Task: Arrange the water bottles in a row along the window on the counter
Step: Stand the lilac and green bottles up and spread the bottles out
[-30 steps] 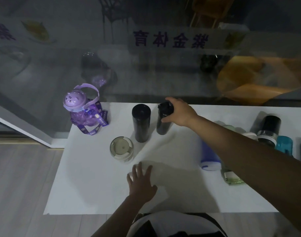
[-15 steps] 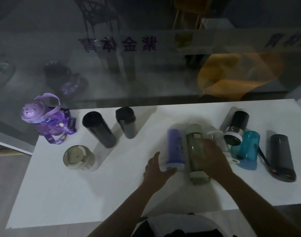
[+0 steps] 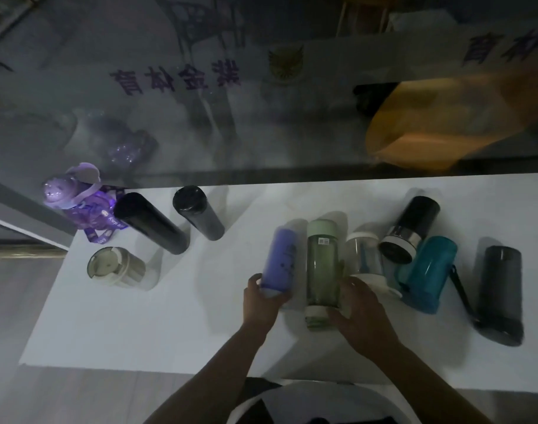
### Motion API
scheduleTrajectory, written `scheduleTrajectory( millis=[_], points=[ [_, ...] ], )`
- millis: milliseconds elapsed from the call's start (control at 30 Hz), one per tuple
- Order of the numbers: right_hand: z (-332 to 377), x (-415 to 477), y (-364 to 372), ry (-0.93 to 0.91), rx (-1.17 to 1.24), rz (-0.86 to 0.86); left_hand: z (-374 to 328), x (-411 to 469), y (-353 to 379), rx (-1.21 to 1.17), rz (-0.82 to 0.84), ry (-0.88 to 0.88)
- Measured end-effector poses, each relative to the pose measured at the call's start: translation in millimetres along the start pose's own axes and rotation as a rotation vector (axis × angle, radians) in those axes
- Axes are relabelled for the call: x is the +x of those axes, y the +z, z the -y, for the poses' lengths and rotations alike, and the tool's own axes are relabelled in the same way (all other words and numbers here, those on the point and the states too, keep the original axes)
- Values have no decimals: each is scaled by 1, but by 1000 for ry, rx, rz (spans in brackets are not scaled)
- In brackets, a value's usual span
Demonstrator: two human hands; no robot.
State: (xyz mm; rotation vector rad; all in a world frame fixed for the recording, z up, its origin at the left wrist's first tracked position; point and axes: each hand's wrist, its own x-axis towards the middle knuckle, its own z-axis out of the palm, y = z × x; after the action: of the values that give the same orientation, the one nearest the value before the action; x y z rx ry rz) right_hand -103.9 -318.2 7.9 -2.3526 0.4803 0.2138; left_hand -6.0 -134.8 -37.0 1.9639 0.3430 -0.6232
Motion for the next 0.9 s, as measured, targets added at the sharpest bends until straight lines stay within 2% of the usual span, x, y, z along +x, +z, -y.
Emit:
scheduleTrajectory(
  millis=[333,500,667,900],
  points=[
    [6,18,-5,-163,129,50,-22,-15,-85,197,-200,117],
    [13,17,-1,-199,142,109,-63,-10,-131,499,-272,143],
    [11,11,6,-208,117,111,-83,-14,-149,778,-236,159],
    [0,0,7,-231,89,132,-70,-19,-151,845,-205,201]
  ],
)
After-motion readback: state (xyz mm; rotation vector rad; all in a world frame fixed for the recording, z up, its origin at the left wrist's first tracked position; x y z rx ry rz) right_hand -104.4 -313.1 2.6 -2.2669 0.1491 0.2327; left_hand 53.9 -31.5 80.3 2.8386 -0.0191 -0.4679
